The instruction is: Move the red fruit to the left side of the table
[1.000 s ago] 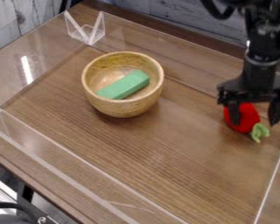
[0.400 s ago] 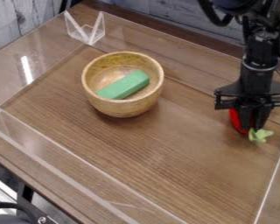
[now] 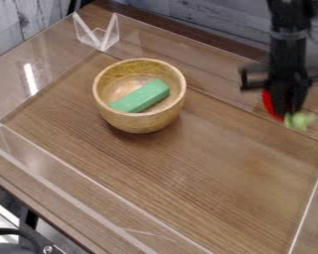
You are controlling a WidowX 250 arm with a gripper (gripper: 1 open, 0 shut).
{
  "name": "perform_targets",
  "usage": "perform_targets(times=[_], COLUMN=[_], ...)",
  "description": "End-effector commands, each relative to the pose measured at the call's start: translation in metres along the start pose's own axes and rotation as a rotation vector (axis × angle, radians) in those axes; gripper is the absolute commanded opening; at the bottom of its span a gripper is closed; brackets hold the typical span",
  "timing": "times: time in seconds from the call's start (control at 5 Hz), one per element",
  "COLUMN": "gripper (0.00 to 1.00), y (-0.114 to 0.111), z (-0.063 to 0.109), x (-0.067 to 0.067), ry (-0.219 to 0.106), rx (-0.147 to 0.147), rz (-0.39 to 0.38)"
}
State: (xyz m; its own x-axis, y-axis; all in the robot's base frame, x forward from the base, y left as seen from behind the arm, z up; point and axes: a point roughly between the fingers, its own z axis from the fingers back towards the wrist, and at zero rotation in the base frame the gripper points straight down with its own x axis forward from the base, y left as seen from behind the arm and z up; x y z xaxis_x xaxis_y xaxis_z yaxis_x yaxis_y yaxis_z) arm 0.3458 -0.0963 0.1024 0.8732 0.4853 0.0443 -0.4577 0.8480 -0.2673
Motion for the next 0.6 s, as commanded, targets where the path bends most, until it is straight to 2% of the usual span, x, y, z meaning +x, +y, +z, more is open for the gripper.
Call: perform_targets(times=[0.0,0.2,0.4], gripper=[0.0,0.0,0.0], y=[-0.001,0.02,0.055], z=[0.043,0.057,0.066], x=[0.029,0.051,0.071], ry=[-0.087,-0.118,-0.152], rx=[-0.071,-0.077,-0.078], rz=[0.06,0.133,0.203])
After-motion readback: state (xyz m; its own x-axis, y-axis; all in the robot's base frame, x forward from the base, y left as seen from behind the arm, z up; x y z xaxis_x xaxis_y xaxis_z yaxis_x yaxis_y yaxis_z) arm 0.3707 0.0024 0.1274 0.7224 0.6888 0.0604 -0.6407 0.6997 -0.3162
